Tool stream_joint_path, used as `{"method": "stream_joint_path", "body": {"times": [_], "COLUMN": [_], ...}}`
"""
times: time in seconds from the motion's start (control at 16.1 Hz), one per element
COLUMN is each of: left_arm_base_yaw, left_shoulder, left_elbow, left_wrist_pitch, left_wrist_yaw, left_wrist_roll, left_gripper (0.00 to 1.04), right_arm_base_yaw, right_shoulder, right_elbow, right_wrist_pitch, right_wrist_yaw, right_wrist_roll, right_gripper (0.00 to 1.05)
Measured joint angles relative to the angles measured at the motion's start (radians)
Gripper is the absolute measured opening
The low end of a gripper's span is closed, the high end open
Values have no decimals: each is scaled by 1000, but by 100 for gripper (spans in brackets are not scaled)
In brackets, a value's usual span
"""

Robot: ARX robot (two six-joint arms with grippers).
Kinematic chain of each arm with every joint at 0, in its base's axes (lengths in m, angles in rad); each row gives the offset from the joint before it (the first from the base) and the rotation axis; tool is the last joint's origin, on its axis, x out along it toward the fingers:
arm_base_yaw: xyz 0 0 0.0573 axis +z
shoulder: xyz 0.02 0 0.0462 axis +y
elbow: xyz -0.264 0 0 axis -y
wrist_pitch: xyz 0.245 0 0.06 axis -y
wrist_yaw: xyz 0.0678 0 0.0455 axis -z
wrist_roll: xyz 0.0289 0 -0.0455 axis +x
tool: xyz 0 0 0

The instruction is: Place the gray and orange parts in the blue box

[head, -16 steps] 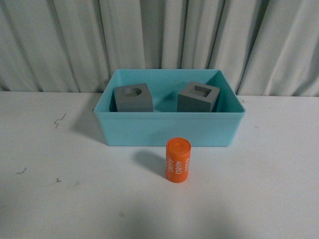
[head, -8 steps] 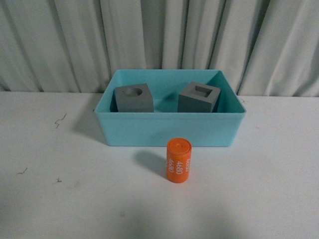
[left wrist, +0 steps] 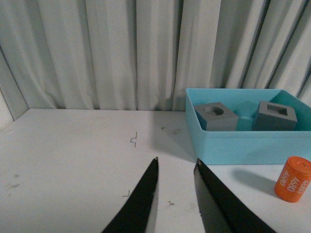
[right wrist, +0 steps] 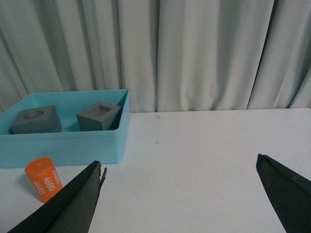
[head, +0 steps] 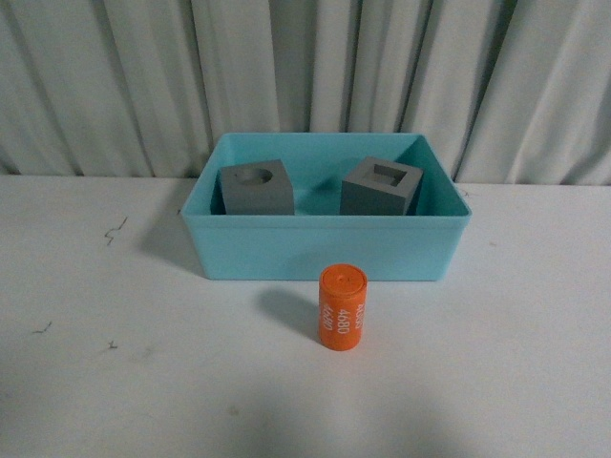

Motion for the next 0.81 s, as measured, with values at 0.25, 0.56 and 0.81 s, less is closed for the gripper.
{"method": "stream_joint_path", "body": {"times": [0.25,0.56,0.81], "left_arm_base_yaw": [0,0,0], "left_shoulder": [0,0,0], "left_elbow": [0,0,0], "left_wrist_pitch": [0,0,0], "left_wrist_yaw": [0,0,0], "left_wrist_roll": [0,2,2], "left_gripper": [56,97,98], "right_arm_base_yaw": [0,0,10], "right_shoulder": [0,0,12], "right_elbow": [0,0,12], "right_wrist_pitch": [0,0,-55], "right_wrist_yaw": [0,0,39], "right_wrist_roll": [0,0,20], "right_gripper": [98,98,98]}}
